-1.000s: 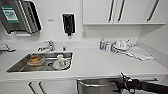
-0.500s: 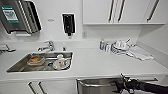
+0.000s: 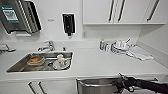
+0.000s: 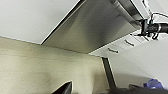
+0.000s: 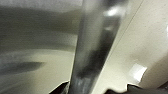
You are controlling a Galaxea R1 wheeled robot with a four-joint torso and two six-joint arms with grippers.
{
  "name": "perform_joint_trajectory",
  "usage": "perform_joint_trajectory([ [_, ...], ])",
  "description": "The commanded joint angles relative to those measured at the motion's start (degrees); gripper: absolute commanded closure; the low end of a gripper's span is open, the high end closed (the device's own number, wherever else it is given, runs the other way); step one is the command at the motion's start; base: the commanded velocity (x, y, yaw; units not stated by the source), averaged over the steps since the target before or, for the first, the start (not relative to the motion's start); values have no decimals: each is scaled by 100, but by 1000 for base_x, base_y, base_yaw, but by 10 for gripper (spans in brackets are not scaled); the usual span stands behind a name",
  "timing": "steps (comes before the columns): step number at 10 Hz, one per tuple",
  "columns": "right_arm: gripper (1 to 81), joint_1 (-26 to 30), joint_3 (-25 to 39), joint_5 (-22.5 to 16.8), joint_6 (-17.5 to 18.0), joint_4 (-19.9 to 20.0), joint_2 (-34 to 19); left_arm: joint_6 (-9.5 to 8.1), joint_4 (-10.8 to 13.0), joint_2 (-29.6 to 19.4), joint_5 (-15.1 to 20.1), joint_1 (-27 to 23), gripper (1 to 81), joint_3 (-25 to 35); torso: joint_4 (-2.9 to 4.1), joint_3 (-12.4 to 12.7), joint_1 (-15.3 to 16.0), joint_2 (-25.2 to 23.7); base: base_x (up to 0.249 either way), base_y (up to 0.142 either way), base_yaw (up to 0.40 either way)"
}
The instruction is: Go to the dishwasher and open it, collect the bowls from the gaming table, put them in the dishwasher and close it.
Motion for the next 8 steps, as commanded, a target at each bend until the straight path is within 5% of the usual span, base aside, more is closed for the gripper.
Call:
perform_joint_trajectory([
  [1, 10, 845, 513, -644, 1225, -1198, -180, 14, 159, -239, 145, -332, 10, 91, 0, 0, 0, 0, 0, 0, 0],
  [8, 10, 327, 2246, -1136, 4117, -3623, -962, 14, 168, -230, 145, -332, 10, 109, 0, 0, 4, 0, 0, 0, 0],
])
